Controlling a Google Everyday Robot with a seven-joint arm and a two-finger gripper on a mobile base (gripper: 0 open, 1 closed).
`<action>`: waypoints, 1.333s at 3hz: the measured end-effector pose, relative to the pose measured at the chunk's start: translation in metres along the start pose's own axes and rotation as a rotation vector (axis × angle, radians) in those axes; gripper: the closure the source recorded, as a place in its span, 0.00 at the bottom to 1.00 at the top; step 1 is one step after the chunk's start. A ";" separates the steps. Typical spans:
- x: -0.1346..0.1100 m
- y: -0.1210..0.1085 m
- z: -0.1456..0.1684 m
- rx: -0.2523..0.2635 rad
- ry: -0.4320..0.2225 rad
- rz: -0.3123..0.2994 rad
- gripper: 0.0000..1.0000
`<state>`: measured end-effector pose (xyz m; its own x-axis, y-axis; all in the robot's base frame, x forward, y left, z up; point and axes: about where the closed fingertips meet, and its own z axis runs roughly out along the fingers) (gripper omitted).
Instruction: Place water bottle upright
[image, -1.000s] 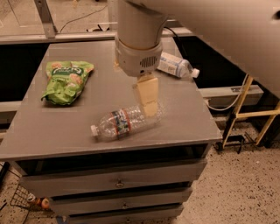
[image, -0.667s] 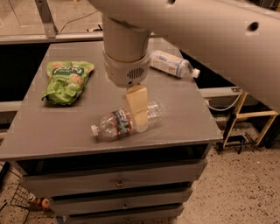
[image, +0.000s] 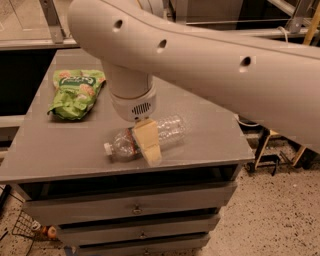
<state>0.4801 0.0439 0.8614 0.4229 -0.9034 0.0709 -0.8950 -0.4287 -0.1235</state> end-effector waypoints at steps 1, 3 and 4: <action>0.002 -0.006 0.017 -0.020 0.027 0.014 0.00; 0.002 -0.016 0.032 -0.040 0.049 0.014 0.41; 0.004 -0.019 0.030 -0.054 0.004 0.030 0.64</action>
Offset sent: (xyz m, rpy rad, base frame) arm 0.0227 0.0036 -0.0349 -0.0780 0.0249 -0.0331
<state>0.5028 0.0479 0.8343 0.3949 -0.9159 0.0722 -0.9138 -0.3997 -0.0723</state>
